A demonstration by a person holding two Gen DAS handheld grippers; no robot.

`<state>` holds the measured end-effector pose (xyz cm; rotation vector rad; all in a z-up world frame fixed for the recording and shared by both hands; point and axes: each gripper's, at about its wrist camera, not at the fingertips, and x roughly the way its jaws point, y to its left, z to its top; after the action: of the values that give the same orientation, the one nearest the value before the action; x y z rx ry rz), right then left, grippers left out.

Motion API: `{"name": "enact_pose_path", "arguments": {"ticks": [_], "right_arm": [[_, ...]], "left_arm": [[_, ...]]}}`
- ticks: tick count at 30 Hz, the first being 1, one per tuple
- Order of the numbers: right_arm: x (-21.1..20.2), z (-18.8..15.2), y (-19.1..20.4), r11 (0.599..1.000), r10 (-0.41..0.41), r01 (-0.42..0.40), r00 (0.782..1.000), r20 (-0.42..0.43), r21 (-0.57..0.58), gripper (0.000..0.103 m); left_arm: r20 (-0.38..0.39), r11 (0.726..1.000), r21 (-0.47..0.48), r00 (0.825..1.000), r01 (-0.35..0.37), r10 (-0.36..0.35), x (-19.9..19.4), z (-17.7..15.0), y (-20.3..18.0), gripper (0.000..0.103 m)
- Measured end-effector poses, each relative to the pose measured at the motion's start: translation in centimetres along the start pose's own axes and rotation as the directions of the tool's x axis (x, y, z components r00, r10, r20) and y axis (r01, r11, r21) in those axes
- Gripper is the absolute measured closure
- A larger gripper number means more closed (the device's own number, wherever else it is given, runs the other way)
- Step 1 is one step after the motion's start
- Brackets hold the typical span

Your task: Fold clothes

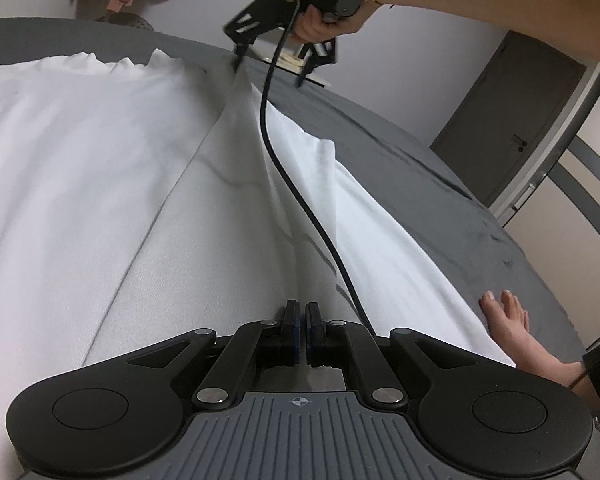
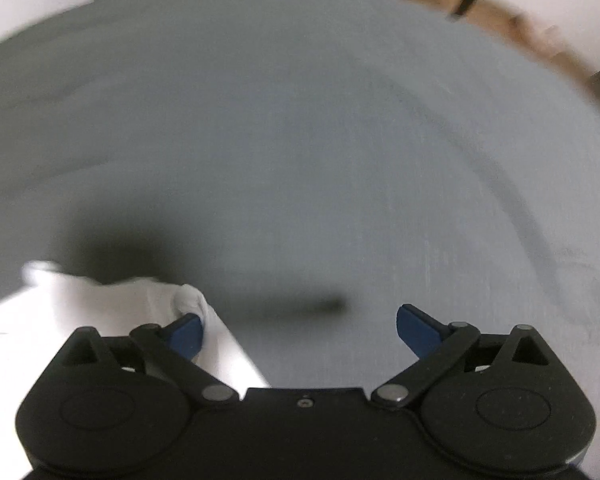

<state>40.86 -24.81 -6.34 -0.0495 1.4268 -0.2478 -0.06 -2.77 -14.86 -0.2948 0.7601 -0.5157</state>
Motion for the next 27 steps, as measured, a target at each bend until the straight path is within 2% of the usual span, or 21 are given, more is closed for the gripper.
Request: {"name": "enact_pose_path", "arguments": {"ticks": [3, 6, 10, 15, 17, 21, 25, 27], "right_arm": [[-0.5, -0.9, -0.4, 0.997, -0.07, 0.071, 0.997, 0.04, -0.031, 0.0], [-0.2, -1.2, -0.9, 1.0, 0.016, -0.015, 0.999, 0.044, -0.014, 0.0], [0.1, -0.8, -1.2, 0.989, 0.12, -0.123, 0.992, 0.037, 0.084, 0.0], [-0.7, -0.2, -0.2, 0.991, 0.058, -0.073, 0.99, 0.125, 0.116, 0.0], [-1.3, -0.4, -0.3, 0.992, 0.087, -0.104, 0.977, 0.195, 0.077, 0.0], [-2.0, -1.2, -2.2, 0.991, 0.122, -0.103, 0.965, 0.232, -0.091, 0.0], [-2.4, -5.6, -6.9, 0.961, 0.211, -0.155, 0.947, 0.242, -0.231, 0.002], [-1.5, -8.4, -9.9, 0.929, 0.278, -0.213, 0.942, 0.19, -0.303, 0.012]], "left_arm": [[0.002, 0.999, 0.029, 1.0, -0.021, 0.021, -0.2, 0.0, -0.6, 0.099], [0.005, 0.999, 0.034, 1.0, -0.024, 0.024, -0.2, 0.0, -0.6, 0.099], [-0.001, 0.999, 0.023, 0.999, -0.036, 0.036, -0.2, 0.4, -0.6, 0.099], [0.016, 0.998, 0.05, 0.999, -0.034, 0.033, -0.1, 0.1, -0.7, 0.099], [0.014, 0.999, 0.032, 1.0, -0.019, 0.018, -0.1, 0.2, -0.3, 0.099], [0.003, 1.0, 0.007, 1.0, 0.001, -0.001, 0.0, 0.3, 0.2, 0.099], [-0.004, 1.0, 0.023, 1.0, -0.016, 0.016, -0.1, 0.6, -0.1, 0.099], [-0.005, 0.999, 0.027, 0.999, -0.041, 0.041, -0.2, 0.8, -0.3, 0.099]]}}
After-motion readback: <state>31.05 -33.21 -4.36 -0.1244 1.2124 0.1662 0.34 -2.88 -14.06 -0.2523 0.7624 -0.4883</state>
